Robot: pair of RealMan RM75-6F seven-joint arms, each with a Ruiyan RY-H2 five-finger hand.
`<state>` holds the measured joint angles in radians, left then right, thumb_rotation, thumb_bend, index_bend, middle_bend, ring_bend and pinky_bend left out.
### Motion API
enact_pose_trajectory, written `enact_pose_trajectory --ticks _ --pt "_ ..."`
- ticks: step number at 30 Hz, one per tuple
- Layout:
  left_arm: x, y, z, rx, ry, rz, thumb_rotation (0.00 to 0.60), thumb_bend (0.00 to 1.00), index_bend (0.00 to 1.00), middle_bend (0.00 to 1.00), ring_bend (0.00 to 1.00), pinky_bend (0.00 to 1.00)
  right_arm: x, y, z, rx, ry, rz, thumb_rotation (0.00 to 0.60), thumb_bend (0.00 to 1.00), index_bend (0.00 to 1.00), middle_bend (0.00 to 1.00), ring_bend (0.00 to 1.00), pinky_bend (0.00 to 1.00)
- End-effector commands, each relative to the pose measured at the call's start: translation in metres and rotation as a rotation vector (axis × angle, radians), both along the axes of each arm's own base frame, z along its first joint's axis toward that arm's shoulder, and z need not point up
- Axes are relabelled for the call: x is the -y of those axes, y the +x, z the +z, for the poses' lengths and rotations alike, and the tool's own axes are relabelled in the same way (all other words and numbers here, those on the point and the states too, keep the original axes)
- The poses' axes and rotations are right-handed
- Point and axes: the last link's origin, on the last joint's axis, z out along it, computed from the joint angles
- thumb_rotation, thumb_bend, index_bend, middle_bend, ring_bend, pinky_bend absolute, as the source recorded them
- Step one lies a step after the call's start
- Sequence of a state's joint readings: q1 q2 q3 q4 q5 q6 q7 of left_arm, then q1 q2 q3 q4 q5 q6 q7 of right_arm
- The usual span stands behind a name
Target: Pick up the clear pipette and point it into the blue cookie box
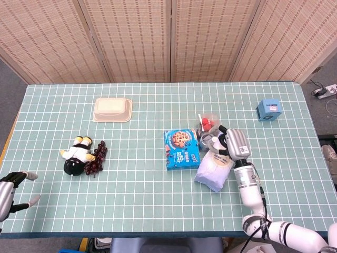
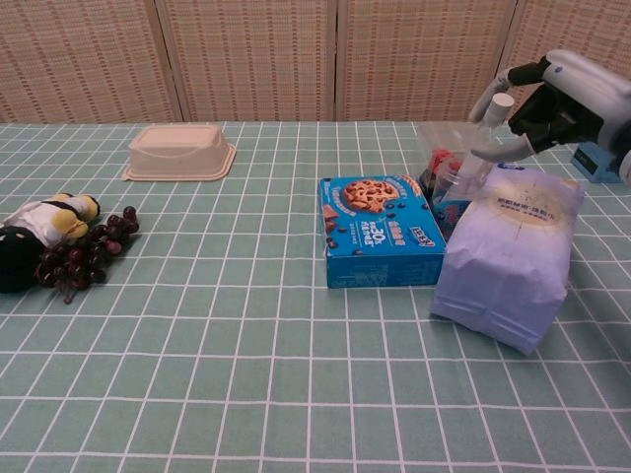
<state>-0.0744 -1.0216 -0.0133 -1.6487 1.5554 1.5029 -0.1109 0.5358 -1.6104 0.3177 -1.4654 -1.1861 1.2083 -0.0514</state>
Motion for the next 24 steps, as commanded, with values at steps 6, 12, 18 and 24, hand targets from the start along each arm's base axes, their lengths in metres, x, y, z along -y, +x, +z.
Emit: enact_pose_trajectory --ticks 6,12,18,24 --pt "-0.0003 -0.0001 0.0001 0.002 -0.003 0.001 0.6 0.15 0.5 0.43 0.35 0.48 0.0006 -0.004 -0.0018 -0.005 0.004 -0.01 0.6 0.21 0.52 1.0 1.0 1.0" --pt "-0.0003 -0.0001 -0.0001 0.002 -0.005 0.002 0.6 0.15 0.5 0.43 0.35 0.48 0.0018 -0.0065 -0.0034 0.002 0.01 -0.018 0.6 0.27 0.6 1.0 1.0 1.0" --pt "-0.0004 0.0 -0.0002 0.003 -0.007 0.003 0.6 0.15 0.5 0.43 0.35 0.48 0.0025 -0.0084 -0.0041 0.004 0.012 -0.02 0.6 0.35 0.65 1.0 1.0 1.0" --pt "-0.0005 -0.0001 0.0001 0.005 -0.008 0.003 0.6 0.15 0.5 0.43 0.35 0.48 0.0006 -0.0072 -0.0001 0.015 0.001 -0.004 0.6 0.38 0.66 1.0 1.0 1.0"
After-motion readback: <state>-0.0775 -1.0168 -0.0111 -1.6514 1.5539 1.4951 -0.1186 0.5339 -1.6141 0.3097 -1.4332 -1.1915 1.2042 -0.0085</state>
